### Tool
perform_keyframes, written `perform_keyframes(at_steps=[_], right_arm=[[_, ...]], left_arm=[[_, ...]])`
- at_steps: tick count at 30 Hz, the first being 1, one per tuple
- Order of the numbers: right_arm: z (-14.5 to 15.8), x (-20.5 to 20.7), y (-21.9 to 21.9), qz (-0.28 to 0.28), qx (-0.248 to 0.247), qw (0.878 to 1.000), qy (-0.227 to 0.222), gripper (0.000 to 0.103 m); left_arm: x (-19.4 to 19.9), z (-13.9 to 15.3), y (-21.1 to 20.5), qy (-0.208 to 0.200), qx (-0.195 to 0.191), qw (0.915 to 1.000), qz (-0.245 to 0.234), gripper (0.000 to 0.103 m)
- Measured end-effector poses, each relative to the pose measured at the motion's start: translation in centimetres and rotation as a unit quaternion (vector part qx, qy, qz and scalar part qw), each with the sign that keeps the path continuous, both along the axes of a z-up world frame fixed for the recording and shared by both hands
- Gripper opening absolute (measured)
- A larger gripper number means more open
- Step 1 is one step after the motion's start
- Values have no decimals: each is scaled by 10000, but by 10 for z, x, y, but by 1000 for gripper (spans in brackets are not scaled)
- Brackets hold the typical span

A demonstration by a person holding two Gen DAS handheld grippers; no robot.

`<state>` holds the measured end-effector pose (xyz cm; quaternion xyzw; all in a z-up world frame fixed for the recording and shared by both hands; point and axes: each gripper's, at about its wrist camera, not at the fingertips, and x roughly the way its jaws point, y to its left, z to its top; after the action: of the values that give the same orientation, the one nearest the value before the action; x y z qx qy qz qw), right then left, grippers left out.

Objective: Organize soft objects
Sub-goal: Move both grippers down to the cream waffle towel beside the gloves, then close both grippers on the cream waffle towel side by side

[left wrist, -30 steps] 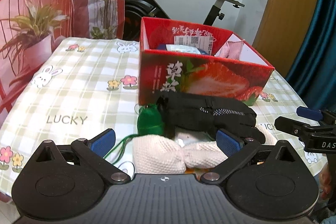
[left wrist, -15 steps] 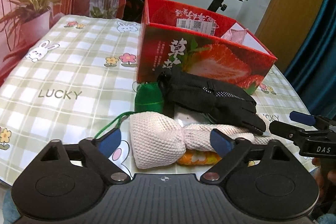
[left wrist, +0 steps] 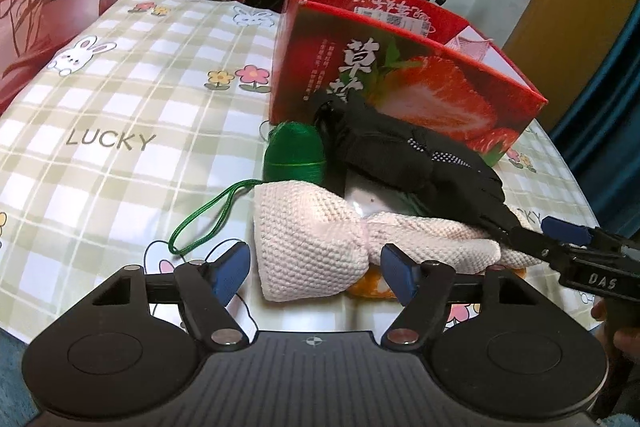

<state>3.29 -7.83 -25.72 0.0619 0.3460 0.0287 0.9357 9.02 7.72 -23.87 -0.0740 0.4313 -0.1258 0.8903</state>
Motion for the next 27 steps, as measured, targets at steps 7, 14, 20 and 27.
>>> perform_keyframes(at_steps=[7,14,20,27], right_arm=[[-12,3,8,282,-91,9994,158,72],[-12,2,1,201,176,9996,127,68],[-12,2,-1,172,282,9994,113,61],[-19,7,-4,109,489,9985,208,61]], left_arm=[[4,-9,3,198,-97,9997,62,74],[8,-13,17,196,-594,9975,318,74],[23,-17,19,368,-771,9955,406,71],[21,-20,9,229,-791,9965,157,33]])
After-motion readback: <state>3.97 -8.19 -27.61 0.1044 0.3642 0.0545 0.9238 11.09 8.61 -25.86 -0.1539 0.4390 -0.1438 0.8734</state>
